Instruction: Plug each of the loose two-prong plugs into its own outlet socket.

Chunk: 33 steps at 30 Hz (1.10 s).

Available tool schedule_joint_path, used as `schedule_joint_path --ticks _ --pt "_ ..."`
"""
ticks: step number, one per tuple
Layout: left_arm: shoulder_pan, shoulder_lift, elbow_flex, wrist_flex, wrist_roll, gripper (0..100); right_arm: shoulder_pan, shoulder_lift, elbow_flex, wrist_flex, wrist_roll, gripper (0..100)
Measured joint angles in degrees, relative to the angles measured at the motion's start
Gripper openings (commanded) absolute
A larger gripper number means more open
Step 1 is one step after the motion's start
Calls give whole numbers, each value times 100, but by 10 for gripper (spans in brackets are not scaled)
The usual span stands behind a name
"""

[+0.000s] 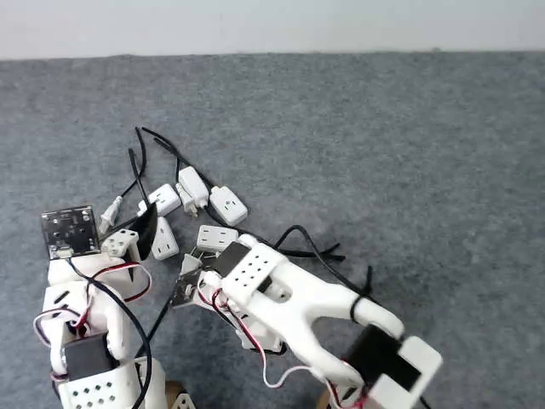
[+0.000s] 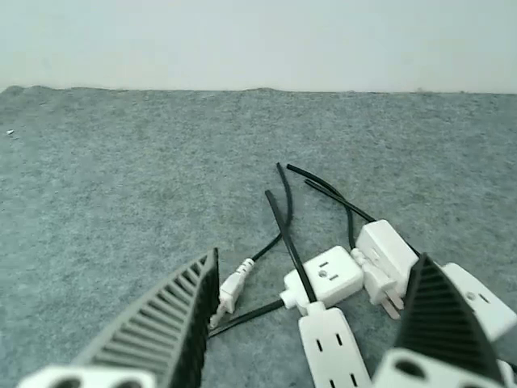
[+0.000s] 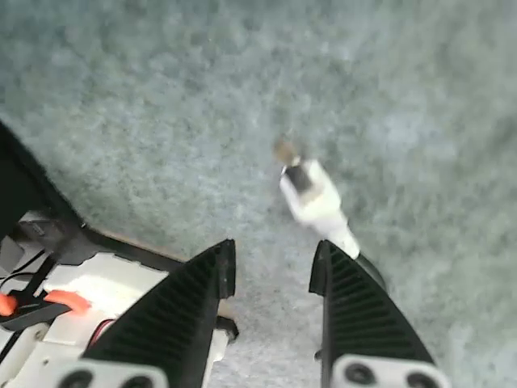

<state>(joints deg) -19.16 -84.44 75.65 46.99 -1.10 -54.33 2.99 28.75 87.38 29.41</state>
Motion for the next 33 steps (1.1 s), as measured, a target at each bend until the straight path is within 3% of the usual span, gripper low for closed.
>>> schedule_joint_path --ticks 12,18,27,33 --pt "-18 0 0 -18 -18 360 18 1011 -905 -123 360 151" --pt "-18 0 0 -18 -35 360 18 1266 -976 -123 413 250" --pt "-18 0 0 -18 -35 360 378 1363 -993 -132 422 106" --pt "-18 0 0 -18 -35 360 404 1371 -958 -264 422 121"
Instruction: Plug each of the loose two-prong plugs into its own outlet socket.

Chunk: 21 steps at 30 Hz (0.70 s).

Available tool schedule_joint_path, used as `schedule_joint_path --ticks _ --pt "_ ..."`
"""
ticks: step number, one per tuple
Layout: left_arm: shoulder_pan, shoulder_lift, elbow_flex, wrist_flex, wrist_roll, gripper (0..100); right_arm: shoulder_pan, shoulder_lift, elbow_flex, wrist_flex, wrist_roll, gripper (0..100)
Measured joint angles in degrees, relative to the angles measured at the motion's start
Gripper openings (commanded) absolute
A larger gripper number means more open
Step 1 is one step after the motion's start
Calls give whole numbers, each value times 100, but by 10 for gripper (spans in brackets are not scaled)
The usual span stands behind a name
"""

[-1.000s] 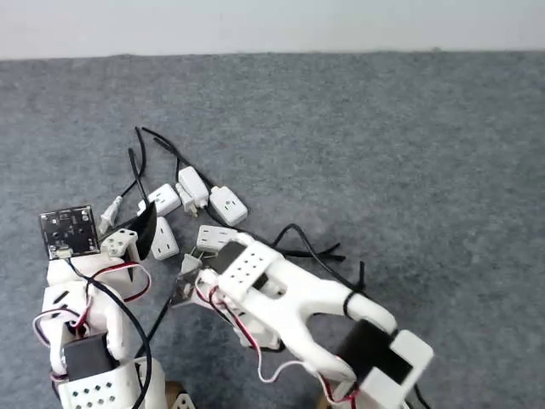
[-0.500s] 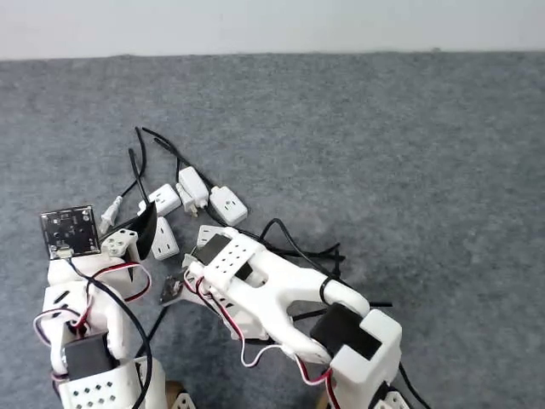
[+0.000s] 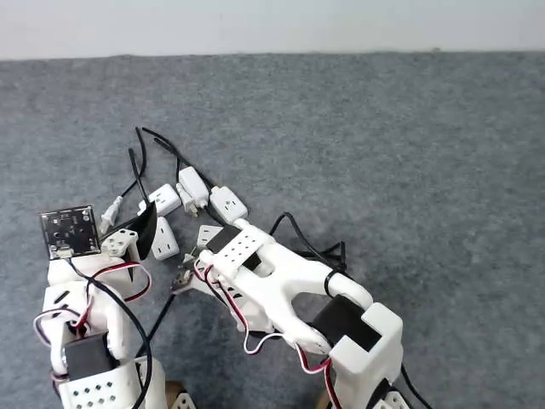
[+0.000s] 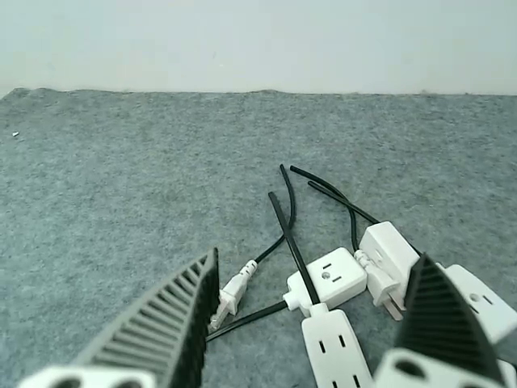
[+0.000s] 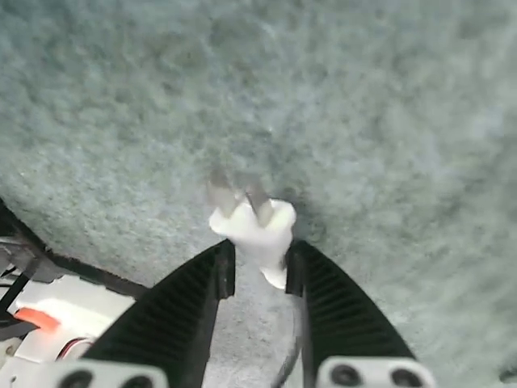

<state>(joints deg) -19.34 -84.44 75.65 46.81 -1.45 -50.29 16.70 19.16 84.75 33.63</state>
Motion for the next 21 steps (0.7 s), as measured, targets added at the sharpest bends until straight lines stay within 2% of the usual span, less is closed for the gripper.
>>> schedule_joint_path --ticks 5,7,10,12,21 --pt "0 0 0 0 0 360 0 -88 352 -352 -9 159" --pt "0 0 0 0 0 360 -9 -114 404 -387 -9 121" --pt "0 0 0 0 0 360 -9 -105 404 -413 -26 0" --pt "0 0 0 0 0 360 44 -105 413 -563 -185 24" --pt "0 0 0 0 0 360 132 -105 457 -703 -466 9"
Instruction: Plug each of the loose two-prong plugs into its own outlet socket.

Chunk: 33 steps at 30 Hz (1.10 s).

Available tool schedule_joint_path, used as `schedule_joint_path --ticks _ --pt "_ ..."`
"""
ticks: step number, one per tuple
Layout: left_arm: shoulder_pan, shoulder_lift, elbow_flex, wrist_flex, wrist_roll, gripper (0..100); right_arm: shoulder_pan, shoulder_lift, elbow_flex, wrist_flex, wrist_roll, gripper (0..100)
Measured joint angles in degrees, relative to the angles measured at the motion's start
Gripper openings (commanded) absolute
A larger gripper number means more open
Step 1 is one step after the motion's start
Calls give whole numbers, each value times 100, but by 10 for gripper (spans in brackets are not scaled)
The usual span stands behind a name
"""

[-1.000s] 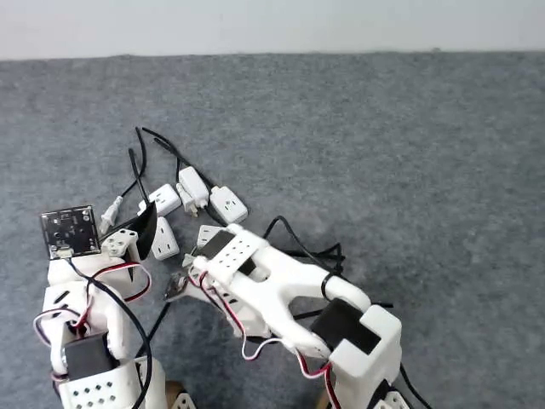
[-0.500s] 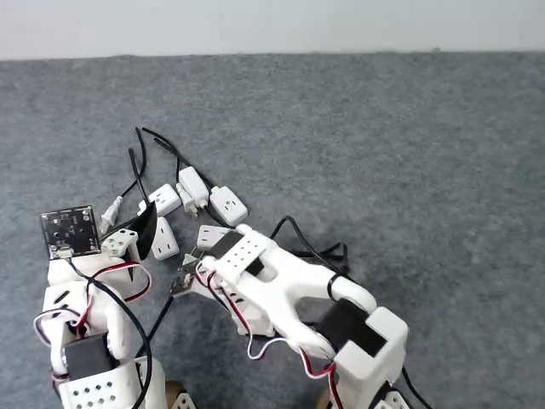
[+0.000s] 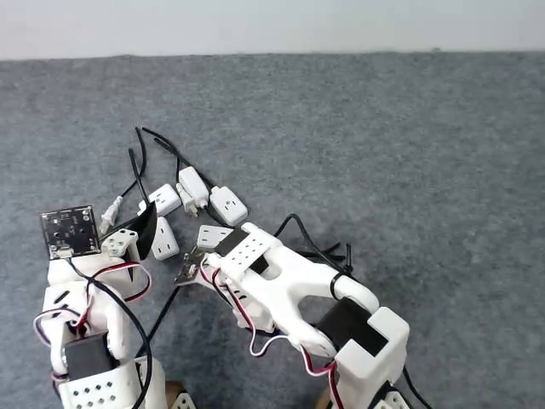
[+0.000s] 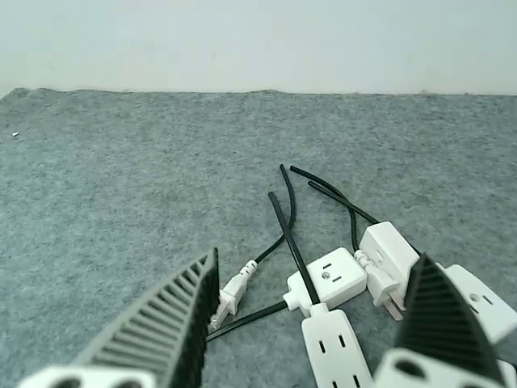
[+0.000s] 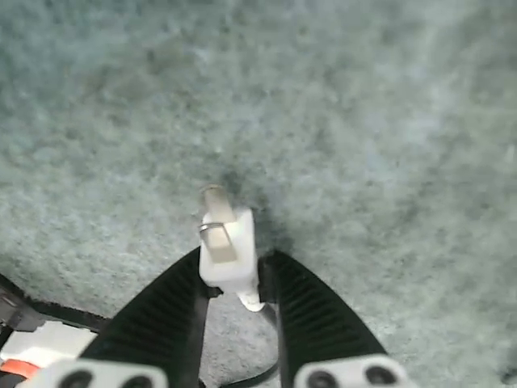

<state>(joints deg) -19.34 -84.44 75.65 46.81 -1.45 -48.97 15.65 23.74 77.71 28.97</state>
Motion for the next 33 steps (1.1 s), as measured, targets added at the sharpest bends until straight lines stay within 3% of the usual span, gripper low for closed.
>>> schedule_joint_path --ticks 13,23,33 --pt "-9 0 -26 0 167 360 448 -1442 -791 1081 -158 9" --pt "0 0 -1371 730 879 360 695 -2207 -1996 2031 -149 9" --pt "897 -62 -2092 1266 1046 360 703 -2268 -3701 2251 -563 9"
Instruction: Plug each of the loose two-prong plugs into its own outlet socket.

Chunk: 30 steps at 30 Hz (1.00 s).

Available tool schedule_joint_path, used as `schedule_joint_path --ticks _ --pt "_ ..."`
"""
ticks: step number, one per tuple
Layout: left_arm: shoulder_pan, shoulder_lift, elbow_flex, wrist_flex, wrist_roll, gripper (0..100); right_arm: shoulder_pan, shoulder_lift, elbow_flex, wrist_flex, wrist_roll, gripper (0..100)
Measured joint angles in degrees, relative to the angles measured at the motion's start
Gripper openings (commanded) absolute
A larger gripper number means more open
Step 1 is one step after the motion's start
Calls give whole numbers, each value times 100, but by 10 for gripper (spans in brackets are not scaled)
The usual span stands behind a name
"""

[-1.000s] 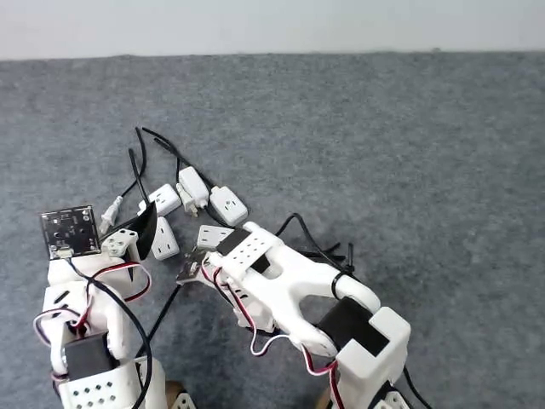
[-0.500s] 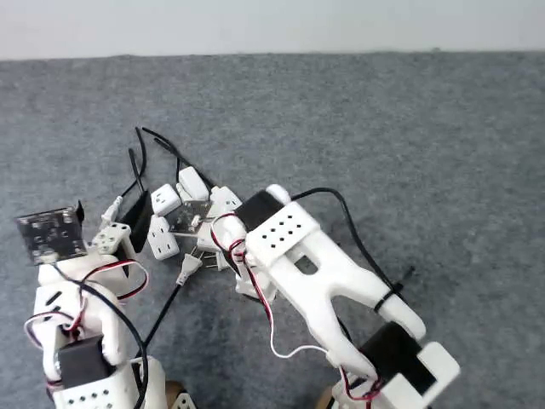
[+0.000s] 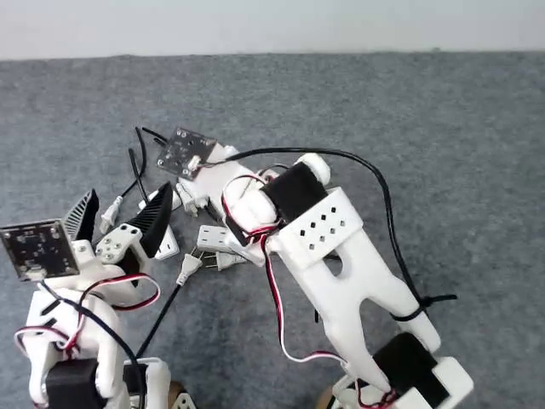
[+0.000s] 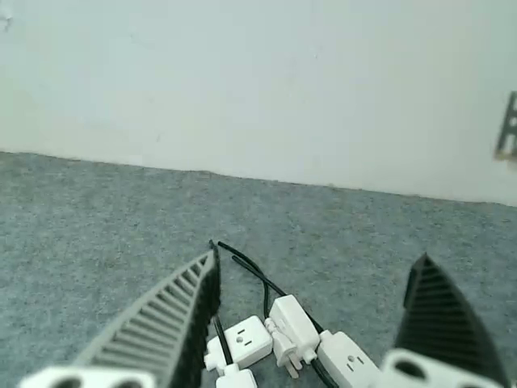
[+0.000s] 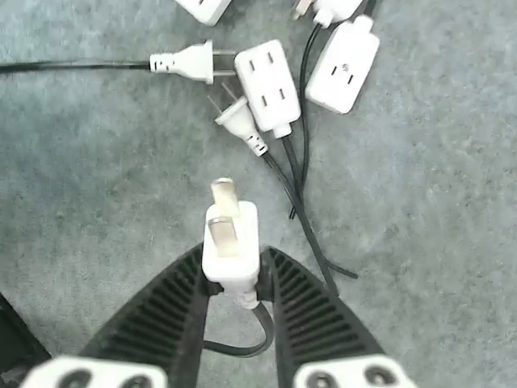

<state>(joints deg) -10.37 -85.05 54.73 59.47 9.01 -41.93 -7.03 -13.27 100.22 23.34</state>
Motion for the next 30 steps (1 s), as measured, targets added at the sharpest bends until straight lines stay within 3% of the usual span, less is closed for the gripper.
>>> schedule_joint_path --ticks 5,12,30 --pt "105 -580 88 9 0 360 0 0 -53 0 -35 9" --pt "1108 -1530 888 9 -211 360 -457 0 -62 -9 -281 9" --pt "1231 -1635 1424 -35 -457 360 -774 -211 -264 -9 -492 9"
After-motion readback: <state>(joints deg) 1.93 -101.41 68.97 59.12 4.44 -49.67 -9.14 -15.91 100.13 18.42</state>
